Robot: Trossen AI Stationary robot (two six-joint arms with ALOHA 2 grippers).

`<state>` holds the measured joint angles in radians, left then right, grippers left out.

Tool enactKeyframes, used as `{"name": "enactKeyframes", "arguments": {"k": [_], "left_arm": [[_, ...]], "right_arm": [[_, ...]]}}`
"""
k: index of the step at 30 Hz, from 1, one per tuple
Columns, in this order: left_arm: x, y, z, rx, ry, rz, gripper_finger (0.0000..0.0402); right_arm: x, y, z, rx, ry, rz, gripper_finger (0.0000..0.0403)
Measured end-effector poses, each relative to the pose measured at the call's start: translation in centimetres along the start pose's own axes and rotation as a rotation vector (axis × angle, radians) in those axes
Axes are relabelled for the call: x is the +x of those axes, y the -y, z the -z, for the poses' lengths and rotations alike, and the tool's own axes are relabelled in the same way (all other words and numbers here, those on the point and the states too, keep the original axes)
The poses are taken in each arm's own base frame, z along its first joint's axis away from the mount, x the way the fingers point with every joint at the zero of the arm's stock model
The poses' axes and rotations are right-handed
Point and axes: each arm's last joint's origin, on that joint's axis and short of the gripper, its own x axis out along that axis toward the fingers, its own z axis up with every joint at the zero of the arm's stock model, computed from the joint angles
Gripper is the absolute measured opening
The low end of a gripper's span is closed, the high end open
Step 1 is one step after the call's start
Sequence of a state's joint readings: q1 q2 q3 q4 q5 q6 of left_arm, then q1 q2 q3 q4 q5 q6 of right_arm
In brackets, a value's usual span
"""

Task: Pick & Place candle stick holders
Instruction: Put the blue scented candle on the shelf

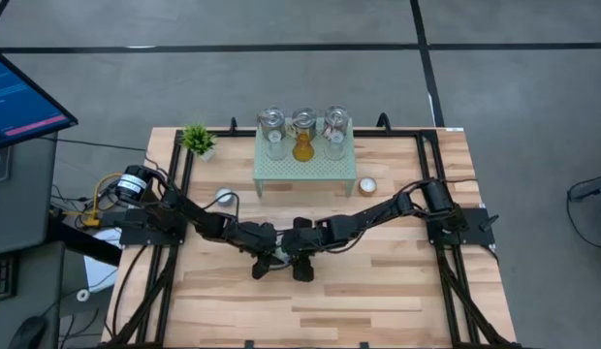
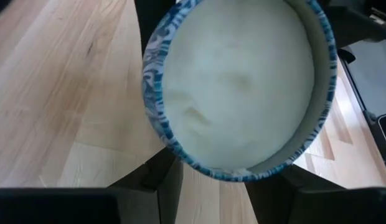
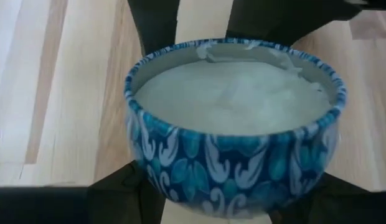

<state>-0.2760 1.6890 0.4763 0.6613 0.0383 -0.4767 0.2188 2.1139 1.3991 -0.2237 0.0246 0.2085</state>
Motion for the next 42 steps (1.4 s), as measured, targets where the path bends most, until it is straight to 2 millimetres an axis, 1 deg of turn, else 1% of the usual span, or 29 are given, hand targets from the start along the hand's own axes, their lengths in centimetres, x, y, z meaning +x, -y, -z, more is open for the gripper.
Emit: {"name": "enactKeyframes", "arguments": {"k": [5, 13, 17, 21, 31, 35, 36, 38, 40, 42], "left_arm": [[0.0, 0.0, 0.0, 0.000, 0.004, -0.003, 0.0154], [0.0, 0.0, 0.0, 0.000, 0.005, -0.007, 0.0154], [0.0, 0.0, 0.0, 0.000, 0.005, -0.005, 0.0154], [0.0, 0.0, 0.0, 0.002, 0.002, -0.005, 0.0154], [0.0, -0.1, 0.0, 0.003, 0.000, -0.009, 0.0154], [0.0, -0.1, 0.4, -0.001, -0.049, 0.003, 0.0154], [0.0, -0.1, 0.5, -0.012, -0.062, 0.009, 0.0154], [0.0, 0.0, 0.6, -0.044, -0.077, 0.028, 0.0154], [-0.3, 0.1, 0.5, -0.070, -0.096, 0.040, 0.0150], [-0.8, 0.4, 0.2, -0.094, -0.103, 0.050, 0.0136]], "right_arm": [[-0.2, 0.1, 0.7, -0.004, -0.090, 0.004, 0.0213], [-0.1, 0.1, 1.0, -0.003, -0.111, -0.001, 0.0268], [-0.2, 0.1, 1.4, -0.011, -0.156, 0.006, 0.0284], [-0.4, 0.1, 1.7, -0.041, -0.187, 0.009, 0.0291], [-0.8, 0.5, 1.7, -0.030, -0.202, 0.014, 0.0292], [-1.8, 0.5, 1.6, -0.032, -0.228, 0.018, 0.0292], [-2.3, 0.5, 1.5, -0.032, -0.238, 0.020, 0.0292], [-3.7, 0.5, 1.5, -0.035, -0.260, 0.022, 0.0292], [-5.4, 0.4, 0.6, -0.033, -0.220, 0.022, 0.0292], [-7.3, 0.4, 0.2, -0.027, -0.206, 0.028, 0.0292]]}}
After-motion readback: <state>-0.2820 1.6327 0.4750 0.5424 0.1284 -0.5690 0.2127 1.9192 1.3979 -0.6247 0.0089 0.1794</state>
